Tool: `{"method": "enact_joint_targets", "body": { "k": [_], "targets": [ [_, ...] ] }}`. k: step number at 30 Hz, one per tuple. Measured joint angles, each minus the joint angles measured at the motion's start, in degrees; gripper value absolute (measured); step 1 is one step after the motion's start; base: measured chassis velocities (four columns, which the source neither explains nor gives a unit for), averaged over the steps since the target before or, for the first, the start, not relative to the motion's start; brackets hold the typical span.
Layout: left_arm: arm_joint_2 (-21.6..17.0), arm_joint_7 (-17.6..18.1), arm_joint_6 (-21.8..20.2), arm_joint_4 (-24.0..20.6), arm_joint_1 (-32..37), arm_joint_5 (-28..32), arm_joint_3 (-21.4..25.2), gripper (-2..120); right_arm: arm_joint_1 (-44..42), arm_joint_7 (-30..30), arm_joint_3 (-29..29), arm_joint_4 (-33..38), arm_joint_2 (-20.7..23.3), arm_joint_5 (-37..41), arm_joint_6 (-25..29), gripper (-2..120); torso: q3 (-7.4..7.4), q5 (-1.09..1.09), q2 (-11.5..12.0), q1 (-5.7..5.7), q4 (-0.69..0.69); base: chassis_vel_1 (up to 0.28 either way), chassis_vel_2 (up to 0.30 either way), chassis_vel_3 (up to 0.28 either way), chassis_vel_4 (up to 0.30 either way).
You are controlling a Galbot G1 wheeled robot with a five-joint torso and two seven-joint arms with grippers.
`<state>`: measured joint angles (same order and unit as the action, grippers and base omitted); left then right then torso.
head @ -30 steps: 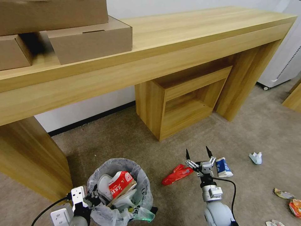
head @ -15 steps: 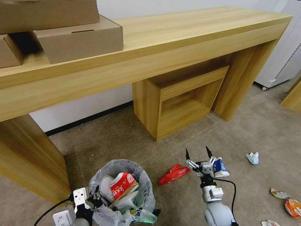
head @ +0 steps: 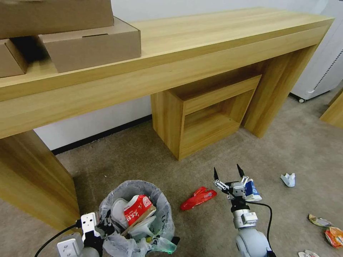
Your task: Pick up the trash bin and place the garbage on the floor into it.
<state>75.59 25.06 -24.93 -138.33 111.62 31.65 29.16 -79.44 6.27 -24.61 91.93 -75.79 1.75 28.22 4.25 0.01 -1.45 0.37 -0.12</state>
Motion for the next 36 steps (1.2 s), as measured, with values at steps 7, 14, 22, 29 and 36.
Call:
{"method": "enact_joint_targets", "body": {
  "k": [7, 14, 22, 29, 36],
  "targets": [
    [0.0, -0.1, 0.1, 0.4, -0.1, 0.0, 0.3, 0, 0.5, 1.2, 0.5, -0.7, 0.1, 0.4, -0.5, 100, 0.00, 0.00, 0.0, 0.00, 0.00, 0.000, 0.000, 0.000, 0.000],
    [-0.6, 0.1, 0.2, 0.3, -0.2, 1.0, 1.3, 0, 0.8, 5.9, 3.4, 1.6, 2.9, 4.6, -5.6, 100, 0.00, 0.00, 0.0, 0.00, -0.01, 0.000, 0.000, 0.000, 0.000],
    [-3.4, 1.5, 0.2, -0.4, -1.0, 5.2, 3.5, 0, 5.9, 15.1, 13.3, 8.7, 15.8, 25.6, -16.9, 100, 0.01, -0.01, 0.0, 0.00, -0.01, 0.000, 0.000, 0.000, 0.000],
    [-7.7, 3.0, 0.2, -0.9, -1.3, 9.6, 6.1, 0, 17.0, 23.6, 23.1, 13.8, 24.7, 46.7, -26.5, 100, 0.01, 0.00, 0.0, 0.00, 0.00, 0.000, 0.000, 0.000, 0.000],
    [-9.8, 3.9, 0.1, -1.3, -1.1, 12.6, 8.2, 0, 27.1, 26.2, 30.3, 13.4, 27.8, 58.3, -33.5, 100, 0.01, -0.01, 0.0, 0.00, 0.00, 0.000, 0.000, 0.000, 0.000]
  ]
}}
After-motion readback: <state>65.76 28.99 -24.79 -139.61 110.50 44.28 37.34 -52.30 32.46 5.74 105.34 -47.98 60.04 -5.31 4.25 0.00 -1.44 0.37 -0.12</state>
